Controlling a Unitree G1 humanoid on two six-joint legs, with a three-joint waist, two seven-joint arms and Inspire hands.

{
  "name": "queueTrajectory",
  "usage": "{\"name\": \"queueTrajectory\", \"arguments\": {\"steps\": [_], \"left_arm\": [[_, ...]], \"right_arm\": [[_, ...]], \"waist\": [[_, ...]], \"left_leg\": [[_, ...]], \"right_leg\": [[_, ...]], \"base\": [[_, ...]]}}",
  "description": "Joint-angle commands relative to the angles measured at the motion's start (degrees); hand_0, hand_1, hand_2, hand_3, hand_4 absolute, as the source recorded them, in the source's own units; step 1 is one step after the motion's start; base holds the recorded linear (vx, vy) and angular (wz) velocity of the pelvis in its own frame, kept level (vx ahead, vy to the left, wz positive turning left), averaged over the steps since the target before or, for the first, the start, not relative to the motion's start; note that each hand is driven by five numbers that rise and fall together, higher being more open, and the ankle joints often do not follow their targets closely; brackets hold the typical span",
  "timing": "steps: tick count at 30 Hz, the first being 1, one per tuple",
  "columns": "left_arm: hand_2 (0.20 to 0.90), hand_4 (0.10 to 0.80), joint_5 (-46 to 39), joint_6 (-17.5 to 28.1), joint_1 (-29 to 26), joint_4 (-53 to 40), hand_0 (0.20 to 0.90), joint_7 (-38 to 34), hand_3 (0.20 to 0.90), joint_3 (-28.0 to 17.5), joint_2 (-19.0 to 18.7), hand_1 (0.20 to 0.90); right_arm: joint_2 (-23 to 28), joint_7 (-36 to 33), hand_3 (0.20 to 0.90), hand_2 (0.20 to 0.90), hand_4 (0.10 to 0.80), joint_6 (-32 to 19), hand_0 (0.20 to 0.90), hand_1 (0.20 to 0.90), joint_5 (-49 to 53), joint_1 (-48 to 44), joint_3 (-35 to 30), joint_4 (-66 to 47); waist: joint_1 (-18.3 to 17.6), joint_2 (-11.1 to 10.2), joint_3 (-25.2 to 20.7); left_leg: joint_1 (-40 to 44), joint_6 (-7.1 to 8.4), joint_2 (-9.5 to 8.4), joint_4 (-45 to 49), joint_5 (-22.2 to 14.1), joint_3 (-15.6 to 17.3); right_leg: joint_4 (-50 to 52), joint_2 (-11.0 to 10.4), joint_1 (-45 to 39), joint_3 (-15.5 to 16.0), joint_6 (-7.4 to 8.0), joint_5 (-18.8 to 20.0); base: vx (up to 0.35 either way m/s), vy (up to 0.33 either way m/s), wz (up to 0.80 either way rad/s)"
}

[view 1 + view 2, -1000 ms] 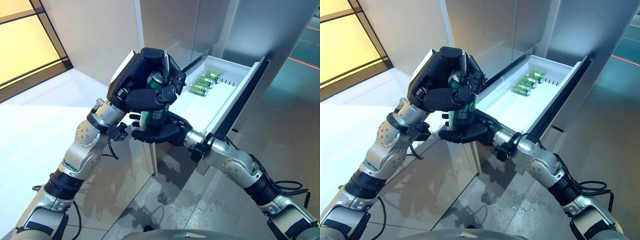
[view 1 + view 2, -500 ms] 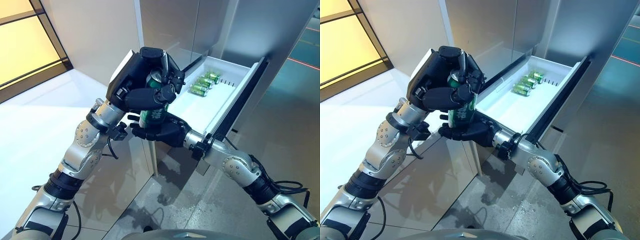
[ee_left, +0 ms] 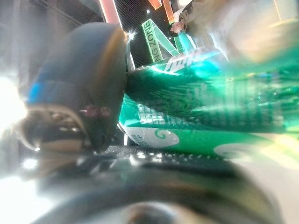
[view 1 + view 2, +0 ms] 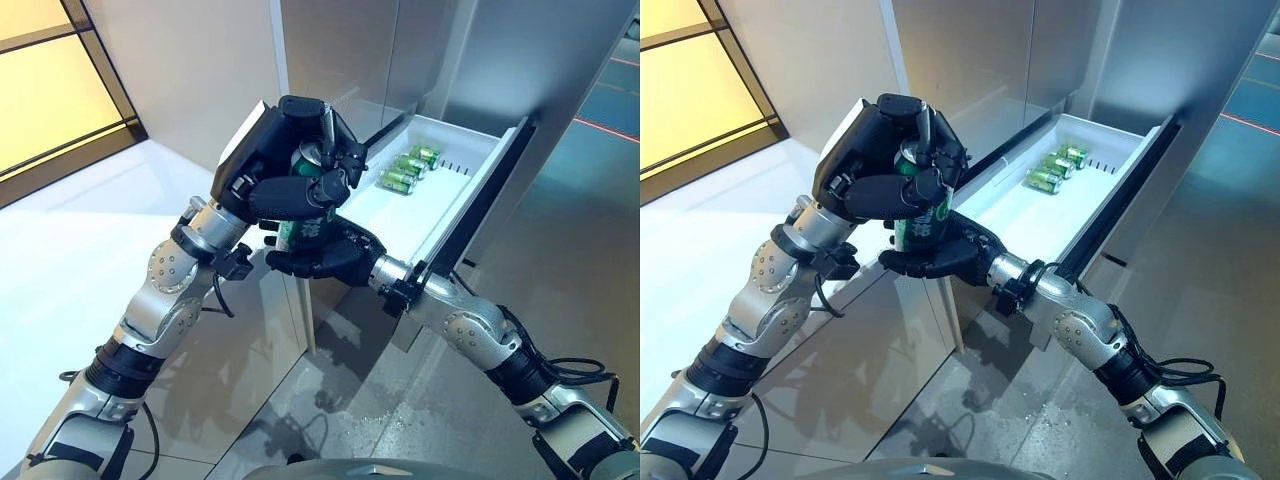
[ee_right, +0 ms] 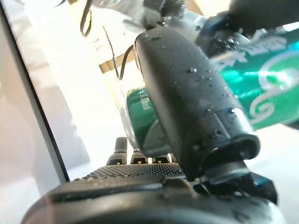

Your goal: Put drinks into fridge and close the fridge

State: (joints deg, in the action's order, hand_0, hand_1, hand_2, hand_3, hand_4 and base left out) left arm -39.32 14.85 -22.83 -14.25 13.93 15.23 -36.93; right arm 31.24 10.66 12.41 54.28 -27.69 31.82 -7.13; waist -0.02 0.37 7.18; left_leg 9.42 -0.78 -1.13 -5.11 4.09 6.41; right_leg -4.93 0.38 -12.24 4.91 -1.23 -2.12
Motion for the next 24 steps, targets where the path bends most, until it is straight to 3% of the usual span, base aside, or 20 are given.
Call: {"name": "queueTrajectory", "arguments": {"steps": [1,12,17,24], "left_arm": [[0.300,0.100,-2.55,3.72,-6.76,0.76,0.300,1.07,0.200,-0.20,2.48,0.300],[0.300,0.100,-2.22,3.01,-6.33,0.77,0.300,2.17,0.200,-0.70,3.48,0.300],[0.300,0.100,-2.04,3.23,-6.24,0.85,0.300,2.23,0.200,-0.19,3.81,0.300],[0.300,0.100,-3.41,4.83,-6.61,1.61,0.300,2.08,0.200,1.33,3.07,0.300]], "right_arm": [[-3.58,-0.64,0.900,0.900,0.800,-10.53,0.900,0.900,-5.34,-11.60,-11.01,-3.96],[-1.46,1.75,0.900,0.900,0.800,-8.16,0.900,0.900,-7.63,-13.17,-10.93,-4.80],[-3.02,3.84,0.900,0.900,0.800,-1.71,0.900,0.900,2.97,-12.14,-9.66,-4.56],[-5.27,3.48,0.900,0.900,0.800,3.30,0.900,0.900,15.03,-9.94,-8.09,-1.94]], "waist": [[0.98,-1.19,-5.09],[1.11,-1.32,-4.86],[1.26,-1.44,-4.76],[1.35,-1.58,-4.91]], "left_leg": [[1.34,-2.20,-2.66,1.47,-7.47,-2.07],[1.53,-2.13,-2.70,1.47,-7.52,-2.36],[1.67,-2.04,-2.64,1.57,-7.54,-2.36],[1.66,-2.00,-2.57,1.71,-7.61,-2.37]], "right_leg": [[2.59,-1.38,3.42,3.38,3.80,0.36],[2.87,-1.39,3.19,3.61,3.74,0.09],[2.96,-1.46,2.98,3.93,3.76,0.02],[2.97,-1.60,2.90,4.31,3.89,-0.03]], "base": [[0.000,0.000,0.00],[0.000,0.000,0.00],[0.000,0.000,0.00],[0.000,0.000,0.00]]}}
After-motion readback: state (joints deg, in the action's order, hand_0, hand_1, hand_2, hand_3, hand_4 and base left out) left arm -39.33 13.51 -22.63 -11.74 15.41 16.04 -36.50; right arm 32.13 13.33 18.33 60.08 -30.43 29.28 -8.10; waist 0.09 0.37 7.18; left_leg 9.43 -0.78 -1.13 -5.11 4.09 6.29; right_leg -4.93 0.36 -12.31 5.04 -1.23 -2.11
